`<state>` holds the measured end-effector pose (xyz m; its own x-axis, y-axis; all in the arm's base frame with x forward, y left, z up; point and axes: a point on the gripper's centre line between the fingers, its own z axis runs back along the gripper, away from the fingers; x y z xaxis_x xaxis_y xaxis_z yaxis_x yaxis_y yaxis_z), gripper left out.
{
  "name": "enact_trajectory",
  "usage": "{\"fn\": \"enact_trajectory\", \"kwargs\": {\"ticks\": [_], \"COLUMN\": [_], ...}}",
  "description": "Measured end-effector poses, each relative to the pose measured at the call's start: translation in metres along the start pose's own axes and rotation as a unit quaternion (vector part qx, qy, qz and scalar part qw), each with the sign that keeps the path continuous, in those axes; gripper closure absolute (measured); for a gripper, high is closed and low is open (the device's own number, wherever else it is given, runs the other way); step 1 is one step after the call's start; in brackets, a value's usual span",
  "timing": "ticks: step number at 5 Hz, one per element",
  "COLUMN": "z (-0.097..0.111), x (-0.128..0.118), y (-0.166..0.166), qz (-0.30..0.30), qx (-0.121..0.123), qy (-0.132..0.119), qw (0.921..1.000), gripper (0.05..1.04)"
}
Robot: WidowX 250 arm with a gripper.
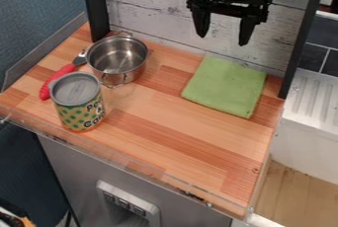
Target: Move the can to the rigth bottom of the table
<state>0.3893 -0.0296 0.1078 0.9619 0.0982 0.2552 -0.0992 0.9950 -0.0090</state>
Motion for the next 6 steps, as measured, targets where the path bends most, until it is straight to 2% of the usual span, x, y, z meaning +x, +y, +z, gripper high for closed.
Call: {"fn": "enact_trajectory", "kwargs": {"ticks": [1,2,3,4,5,6], "z": [-0.012,-0.023,-0.018,-0.008,-0.003,-0.004], "x": [-0.005,-0.012,-0.018,-0.029,-0.042,-0.058], "y": [0.0,0.022,0.078,0.126,0.172,0.23], "qz": [0.0,0.025,0.063,0.041,0.031,0.014], "qx": [0.002,0.008,0.03,0.033,0.036,0.038], "qy": [0.016,0.025,0.006,-0.017,-0.004,0.025], "qw": [0.9999,0.9993,0.9975,0.9985,0.9989,0.9989], "gripper": [0.085,0.085,0.085,0.085,0.085,0.085]}}
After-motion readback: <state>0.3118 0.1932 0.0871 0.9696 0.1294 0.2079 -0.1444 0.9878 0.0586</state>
